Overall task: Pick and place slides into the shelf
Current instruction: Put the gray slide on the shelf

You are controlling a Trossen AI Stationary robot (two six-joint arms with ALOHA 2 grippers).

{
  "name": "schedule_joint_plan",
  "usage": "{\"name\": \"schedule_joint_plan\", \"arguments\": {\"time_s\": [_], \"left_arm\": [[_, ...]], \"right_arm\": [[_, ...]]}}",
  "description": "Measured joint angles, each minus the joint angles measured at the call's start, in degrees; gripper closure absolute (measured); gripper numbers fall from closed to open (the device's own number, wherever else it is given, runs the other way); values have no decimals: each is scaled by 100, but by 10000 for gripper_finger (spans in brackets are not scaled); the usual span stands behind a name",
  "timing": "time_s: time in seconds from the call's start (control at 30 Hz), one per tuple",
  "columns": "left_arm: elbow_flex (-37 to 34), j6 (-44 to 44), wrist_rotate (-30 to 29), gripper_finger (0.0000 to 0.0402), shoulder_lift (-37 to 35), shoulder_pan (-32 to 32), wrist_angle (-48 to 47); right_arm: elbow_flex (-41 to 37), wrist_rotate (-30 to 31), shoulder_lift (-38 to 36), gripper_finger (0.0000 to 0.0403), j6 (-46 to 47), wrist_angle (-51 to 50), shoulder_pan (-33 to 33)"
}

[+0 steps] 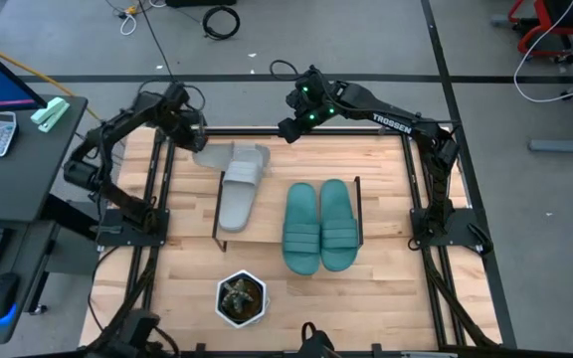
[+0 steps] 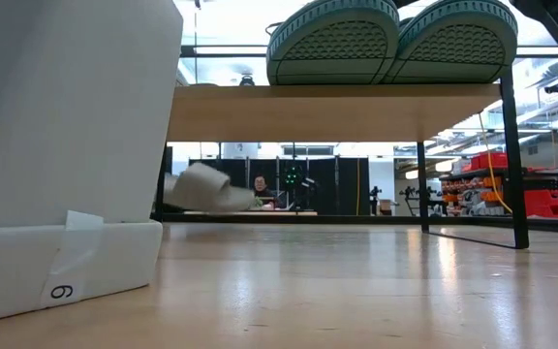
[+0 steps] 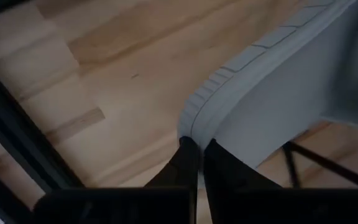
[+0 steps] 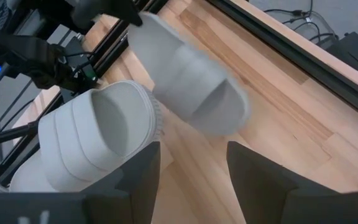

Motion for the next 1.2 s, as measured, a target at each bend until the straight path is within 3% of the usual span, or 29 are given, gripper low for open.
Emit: {"name": "schedule_joint_plan", "arguments": {"time_s": [0.27, 0.9, 1.2], "left_arm": [[0, -178, 920, 390, -803, 495, 248], [0, -695, 953, 391, -1350, 488, 1280], [0, -1132, 1457, 391, -1351, 486, 1979]], "right_arm": [[0, -2, 0, 210, -12, 1, 0], [0, 37, 0, 210, -59, 507, -363], [0, -207, -56, 210, 250, 1290, -566]]}}
